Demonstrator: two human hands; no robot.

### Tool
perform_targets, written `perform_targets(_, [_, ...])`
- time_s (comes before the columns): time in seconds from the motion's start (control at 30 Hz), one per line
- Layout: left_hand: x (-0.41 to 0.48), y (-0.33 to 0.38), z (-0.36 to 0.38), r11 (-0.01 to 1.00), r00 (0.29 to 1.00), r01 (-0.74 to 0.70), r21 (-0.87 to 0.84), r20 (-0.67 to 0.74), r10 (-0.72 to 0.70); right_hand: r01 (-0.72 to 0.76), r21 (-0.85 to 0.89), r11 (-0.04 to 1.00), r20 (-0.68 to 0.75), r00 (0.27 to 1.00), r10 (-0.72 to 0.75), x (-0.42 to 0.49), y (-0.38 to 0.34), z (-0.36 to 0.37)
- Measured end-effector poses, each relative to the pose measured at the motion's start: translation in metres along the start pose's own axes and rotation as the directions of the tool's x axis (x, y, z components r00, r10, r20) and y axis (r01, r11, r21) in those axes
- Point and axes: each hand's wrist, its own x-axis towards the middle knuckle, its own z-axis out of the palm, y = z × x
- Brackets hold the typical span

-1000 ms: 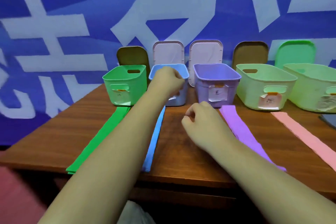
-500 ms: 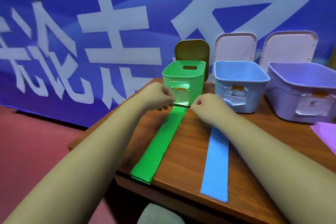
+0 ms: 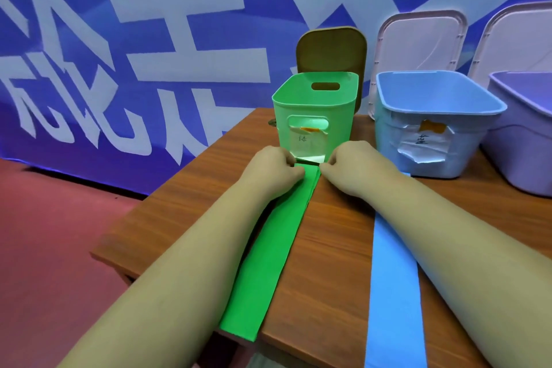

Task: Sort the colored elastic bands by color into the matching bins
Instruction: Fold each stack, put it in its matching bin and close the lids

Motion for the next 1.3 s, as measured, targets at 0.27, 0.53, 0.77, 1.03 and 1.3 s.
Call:
perform_targets(0.27, [0.005, -0.01, -0.002, 0.99, 0.997, -0.053, -0.134, 0.051, 0.06, 0.048, 0.034, 0.998, 0.029, 0.998, -0.049, 0.005, 0.003, 0.002])
perform_targets(0.53, [0.005, -0.014, -0.003, 0.949, 0.996, -0.068, -0.309, 0.041, 0.084, 0.046, 0.101, 0.994, 0.029, 0.998, -0.05, -0.001, -0.002, -0.002])
perform_targets(0.77, [0.003, -0.016, -0.006, 0.923, 0.994, -0.08, -0.376, 0.036, 0.101, 0.11, 0.143, 0.984, -0.022, 0.994, -0.108, -0.004, -0.004, -0.002])
perform_targets(1.03, [0.004, -0.018, -0.008, 0.948, 0.994, -0.065, -0.312, 0.065, 0.089, 0.146, 0.159, 0.976, -0.063, 0.989, -0.137, -0.002, -0.002, -0.001])
perform_targets(1.3, [0.003, -0.016, -0.011, 0.95, 0.986, -0.097, -0.295, 0.098, 0.132, 0.18, 0.244, 0.953, -0.137, 0.979, -0.149, 0.001, 0.005, 0.002])
